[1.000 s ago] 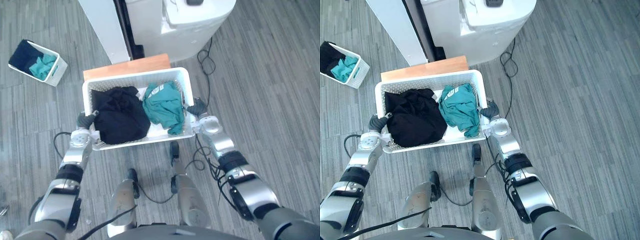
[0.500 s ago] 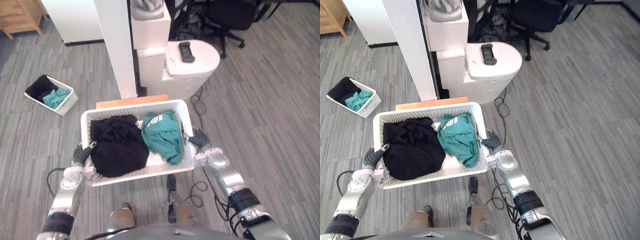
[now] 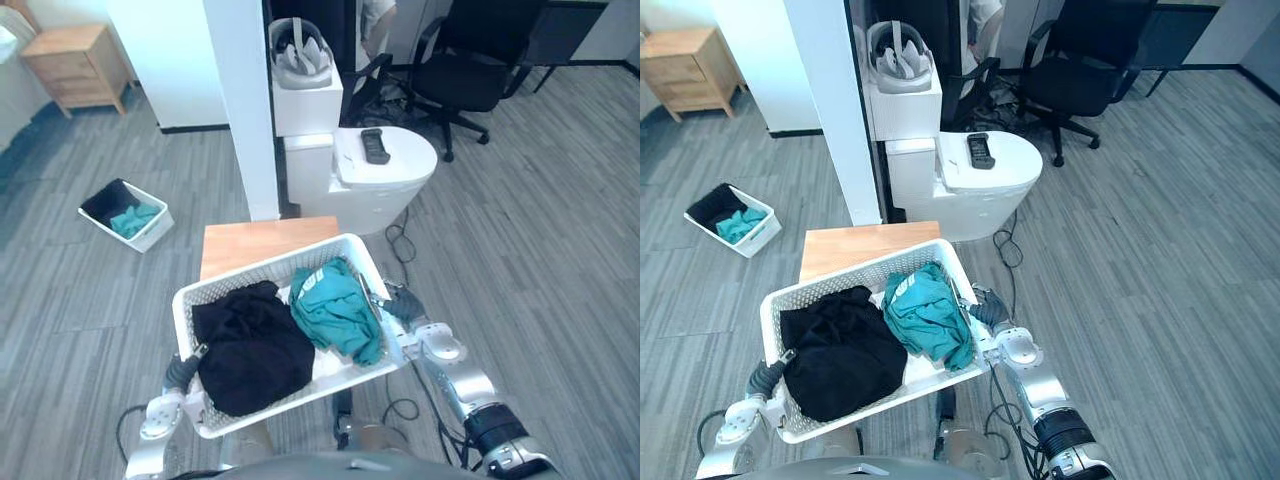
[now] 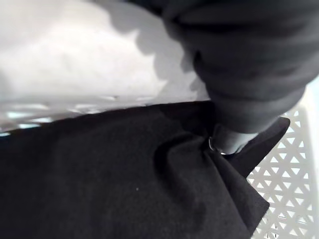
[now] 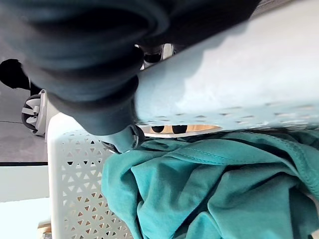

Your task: Pick up the laundry basket with both hands and put the clothes into the washing machine.

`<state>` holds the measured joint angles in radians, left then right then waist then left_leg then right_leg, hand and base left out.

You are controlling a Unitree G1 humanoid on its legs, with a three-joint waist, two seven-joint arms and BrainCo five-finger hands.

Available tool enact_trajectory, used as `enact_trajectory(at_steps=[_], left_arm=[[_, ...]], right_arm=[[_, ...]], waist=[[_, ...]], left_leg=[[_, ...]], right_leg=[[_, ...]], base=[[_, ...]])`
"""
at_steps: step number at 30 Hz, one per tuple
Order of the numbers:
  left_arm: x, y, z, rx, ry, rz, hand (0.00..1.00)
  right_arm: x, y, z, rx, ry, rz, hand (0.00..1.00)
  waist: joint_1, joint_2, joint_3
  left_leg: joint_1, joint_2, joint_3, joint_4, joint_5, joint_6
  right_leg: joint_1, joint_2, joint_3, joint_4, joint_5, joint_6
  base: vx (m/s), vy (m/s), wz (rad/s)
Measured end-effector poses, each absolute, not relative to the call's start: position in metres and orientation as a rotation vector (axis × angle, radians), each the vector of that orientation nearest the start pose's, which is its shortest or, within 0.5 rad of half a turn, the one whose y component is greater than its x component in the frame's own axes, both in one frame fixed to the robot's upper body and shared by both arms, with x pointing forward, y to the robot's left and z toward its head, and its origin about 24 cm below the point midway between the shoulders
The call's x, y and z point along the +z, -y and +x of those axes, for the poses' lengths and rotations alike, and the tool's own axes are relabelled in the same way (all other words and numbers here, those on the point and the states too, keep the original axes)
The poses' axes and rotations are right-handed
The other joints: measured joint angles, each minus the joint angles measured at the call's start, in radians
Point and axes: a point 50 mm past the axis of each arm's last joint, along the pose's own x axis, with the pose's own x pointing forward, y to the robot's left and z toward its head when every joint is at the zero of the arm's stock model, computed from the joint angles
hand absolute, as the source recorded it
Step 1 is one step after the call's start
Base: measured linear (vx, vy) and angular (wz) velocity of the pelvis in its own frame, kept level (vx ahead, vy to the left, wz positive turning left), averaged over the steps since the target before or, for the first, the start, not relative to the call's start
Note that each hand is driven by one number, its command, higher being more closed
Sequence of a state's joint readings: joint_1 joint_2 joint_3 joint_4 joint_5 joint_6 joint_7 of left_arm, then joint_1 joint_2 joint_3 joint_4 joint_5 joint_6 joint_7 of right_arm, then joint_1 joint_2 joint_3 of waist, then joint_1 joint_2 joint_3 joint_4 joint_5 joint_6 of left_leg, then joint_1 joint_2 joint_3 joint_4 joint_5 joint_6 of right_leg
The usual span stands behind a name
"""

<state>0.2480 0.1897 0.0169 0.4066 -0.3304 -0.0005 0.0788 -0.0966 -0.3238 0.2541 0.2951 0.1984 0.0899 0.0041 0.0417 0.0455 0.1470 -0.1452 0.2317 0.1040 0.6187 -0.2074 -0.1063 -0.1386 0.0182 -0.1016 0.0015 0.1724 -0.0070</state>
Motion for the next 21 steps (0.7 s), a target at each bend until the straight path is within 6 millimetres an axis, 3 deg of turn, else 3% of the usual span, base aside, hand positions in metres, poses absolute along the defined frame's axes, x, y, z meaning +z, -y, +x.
enact_trajectory(at_steps=[2,4,6,9,10,11,12,13,16,18,19,20,21], left_arm=[[-0.09,-0.217,0.144,0.274,-0.637,-0.138,1.0],[-0.09,-0.215,0.145,0.263,-0.633,-0.138,1.0],[-0.083,-0.217,0.15,0.259,-0.596,-0.132,1.0],[-0.076,-0.216,0.159,0.244,-0.558,-0.121,1.0],[-0.077,-0.216,0.159,0.244,-0.565,-0.121,1.0],[-0.078,-0.211,0.159,0.228,-0.57,-0.128,1.0],[-0.078,-0.209,0.16,0.219,-0.569,-0.126,1.0],[-0.076,-0.213,0.16,0.213,-0.568,-0.098,1.0],[-0.075,-0.207,0.165,0.177,-0.557,-0.073,1.0],[-0.073,-0.205,0.167,0.163,-0.55,-0.066,1.0],[-0.073,-0.205,0.168,0.166,-0.549,-0.059,1.0],[-0.072,-0.206,0.17,0.172,-0.539,-0.055,1.0],[-0.071,-0.208,0.17,0.185,-0.538,-0.059,1.0]], right_arm=[[-0.015,0.173,0.256,0.175,-0.344,-0.18,1.0],[-0.015,0.176,0.255,0.162,-0.347,-0.172,1.0],[-0.015,0.176,0.255,0.152,-0.343,-0.161,1.0],[-0.013,0.181,0.257,0.112,-0.328,-0.126,1.0],[-0.016,0.187,0.251,0.077,-0.341,-0.102,1.0],[-0.022,0.192,0.241,0.047,-0.362,-0.082,1.0],[-0.025,0.194,0.236,0.036,-0.374,-0.074,1.0],[-0.031,0.196,0.224,0.019,-0.396,-0.059,1.0],[-0.034,0.202,0.212,-0.03,-0.4,-0.025,1.0],[-0.037,0.203,0.207,-0.051,-0.412,-0.012,1.0],[-0.039,0.202,0.205,-0.052,-0.421,-0.009,1.0],[-0.038,0.201,0.207,-0.049,-0.413,-0.006,1.0],[-0.037,0.199,0.208,-0.044,-0.411,-0.005,1.0]], waist=[[0.007,0.027,-0.003],[0.0,0.05,-0.018],[-0.015,0.054,-0.026],[-0.032,0.022,-0.027],[-0.028,-0.007,-0.023],[-0.038,0.011,-0.015],[-0.048,-0.002,-0.021],[-0.073,-0.028,-0.025],[-0.071,-0.056,-0.022],[-0.082,-0.077,-0.005],[-0.08,-0.051,-0.002],[-0.071,-0.052,0.009],[-0.066,-0.051,0.014]], left_leg=[[0.008,-0.003,-0.014,0.237,-0.037,-0.035],[0.061,-0.036,-0.043,0.243,-0.057,-0.067],[0.126,-0.064,-0.072,0.116,-0.146,-0.062],[0.182,-0.097,-0.063,-0.129,-0.277,0.02],[0.181,-0.128,-0.042,-0.157,-0.246,0.046],[0.172,-0.125,-0.027,-0.184,-0.215,0.066],[0.164,-0.128,-0.025,-0.188,-0.204,0.067],[0.157,-0.166,-0.027,-0.188,-0.193,0.068],[0.113,-0.215,0.005,-0.178,-0.164,0.078],[0.089,-0.233,0.038,-0.177,-0.139,0.095],[0.093,-0.206,0.074,-0.231,-0.091,0.118],[0.096,-0.181,0.124,-0.268,-0.059,0.115],[0.098,-0.168,0.147,-0.281,-0.047,0.115]], right_leg=[[0.0,0.011,-0.006,0.019,-0.01,-0.005],[-0.005,0.029,-0.008,0.012,-0.007,0.004],[-0.028,0.037,-0.007,0.007,-0.001,0.013],[-0.097,0.031,0.014,-0.007,0.016,0.037],[-0.105,0.007,0.042,-0.017,-0.033,0.102],[-0.132,0.002,0.049,0.048,-0.043,0.091],[-0.15,-0.004,0.064,0.119,-0.027,0.068],[-0.134,-0.028,0.084,0.192,-0.011,0.06],[-0.147,-0.055,0.149,0.099,0.041,0.084],[-0.152,-0.064,0.173,0.029,-0.009,0.151],[-0.157,-0.063,0.137,0.021,-0.105,0.173],[-0.224,-0.066,0.053,0.172,-0.098,0.057],[-0.248,-0.067,0.012,0.274,-0.101,0.007]], base=[[-0.17,-0.016,0.02],[-0.24,0.057,0.04],[-0.23,0.075,0.0],[-0.32,0.071,-0.23],[-0.41,0.044,-0.36],[-0.31,0.016,-0.29],[-0.26,0.006,0.12],[-0.18,0.014,0.09],[-0.22,0.099,-0.37],[-0.23,0.106,-0.49],[-0.26,0.052,-0.83],[-0.26,0.028,-0.96],[-0.26,0.01,-1.1]])
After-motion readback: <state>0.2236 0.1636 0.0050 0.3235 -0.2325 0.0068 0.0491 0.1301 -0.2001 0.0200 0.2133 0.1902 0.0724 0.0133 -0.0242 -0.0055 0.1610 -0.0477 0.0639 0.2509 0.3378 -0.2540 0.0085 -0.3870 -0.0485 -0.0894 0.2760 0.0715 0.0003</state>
